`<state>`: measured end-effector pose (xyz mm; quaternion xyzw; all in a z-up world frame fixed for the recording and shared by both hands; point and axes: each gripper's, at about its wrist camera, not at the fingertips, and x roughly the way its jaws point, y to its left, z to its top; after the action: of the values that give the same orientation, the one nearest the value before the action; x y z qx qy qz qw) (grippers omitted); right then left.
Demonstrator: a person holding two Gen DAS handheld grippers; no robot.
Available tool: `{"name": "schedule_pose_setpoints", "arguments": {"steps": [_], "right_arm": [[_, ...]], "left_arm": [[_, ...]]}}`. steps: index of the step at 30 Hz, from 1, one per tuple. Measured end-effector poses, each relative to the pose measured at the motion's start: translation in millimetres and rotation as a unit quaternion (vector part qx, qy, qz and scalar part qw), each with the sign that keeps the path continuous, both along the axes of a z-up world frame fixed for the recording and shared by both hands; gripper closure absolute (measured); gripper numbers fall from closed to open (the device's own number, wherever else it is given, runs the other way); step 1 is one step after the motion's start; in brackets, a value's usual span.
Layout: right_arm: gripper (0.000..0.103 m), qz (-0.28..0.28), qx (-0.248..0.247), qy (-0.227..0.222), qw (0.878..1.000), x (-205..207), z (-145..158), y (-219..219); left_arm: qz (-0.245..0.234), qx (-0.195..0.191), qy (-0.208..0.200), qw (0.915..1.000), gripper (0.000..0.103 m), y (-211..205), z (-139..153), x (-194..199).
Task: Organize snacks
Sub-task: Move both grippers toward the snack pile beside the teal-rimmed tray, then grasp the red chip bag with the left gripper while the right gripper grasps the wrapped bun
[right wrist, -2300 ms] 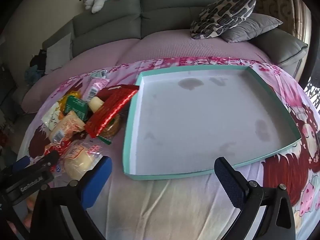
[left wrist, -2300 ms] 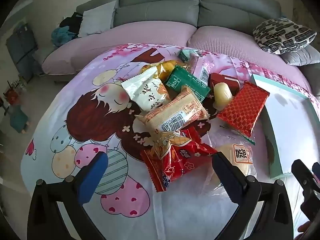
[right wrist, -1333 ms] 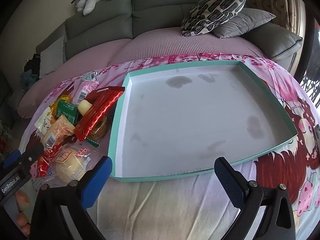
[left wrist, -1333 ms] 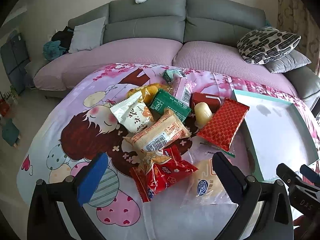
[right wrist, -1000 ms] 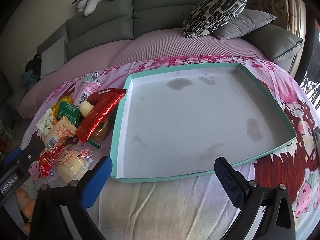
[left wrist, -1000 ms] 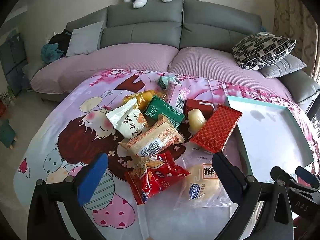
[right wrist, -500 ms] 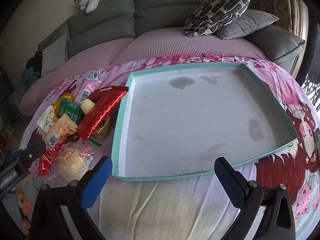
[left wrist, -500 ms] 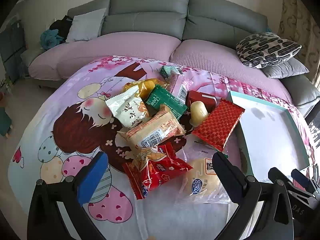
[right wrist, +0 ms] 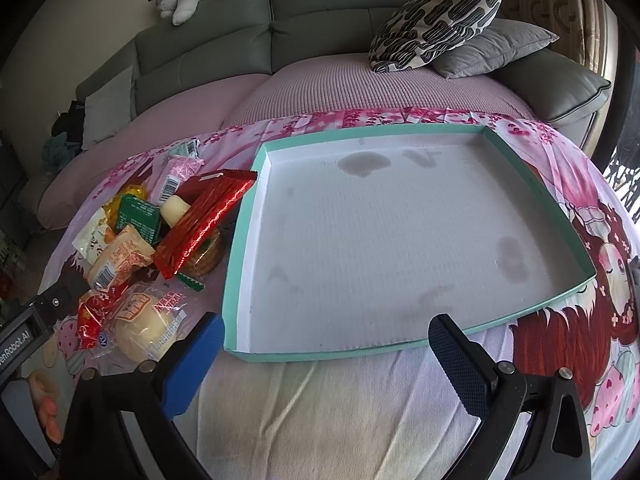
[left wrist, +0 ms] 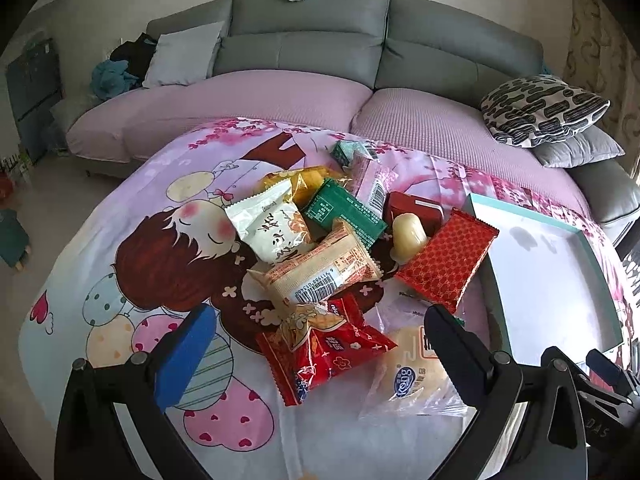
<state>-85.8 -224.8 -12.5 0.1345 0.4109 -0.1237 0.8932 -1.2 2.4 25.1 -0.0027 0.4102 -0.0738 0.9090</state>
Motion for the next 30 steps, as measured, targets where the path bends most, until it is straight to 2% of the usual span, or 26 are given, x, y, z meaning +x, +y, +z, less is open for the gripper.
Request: {"name": "schedule_pose_setpoints", "arguments": {"steps": [10, 16, 24, 30], "right_arm": [[0.000, 0.002, -0.001, 0.003, 1.000, 1, -1, 0], [0.000, 0.004, -0.002, 0.005, 1.000, 2, -1, 2], [0.000, 0.003, -0.003, 0.006, 1.000, 3, -1, 3], [0.000, 0.033, -0.002, -0.020, 0.999, 5, 4, 16]], "left_arm": [[0.011, -0.014, 0.011, 0.9998, 0.000, 5, -2, 3], [0.017, 0.001, 0.007, 0.9998, 0.000, 5, -3, 3], [0.019, 0.000, -0.003, 0.9998, 0.000, 6, 0, 2], [0.049, -0.004, -0.018, 0.9986, 0.000, 23, 3, 3]]}}
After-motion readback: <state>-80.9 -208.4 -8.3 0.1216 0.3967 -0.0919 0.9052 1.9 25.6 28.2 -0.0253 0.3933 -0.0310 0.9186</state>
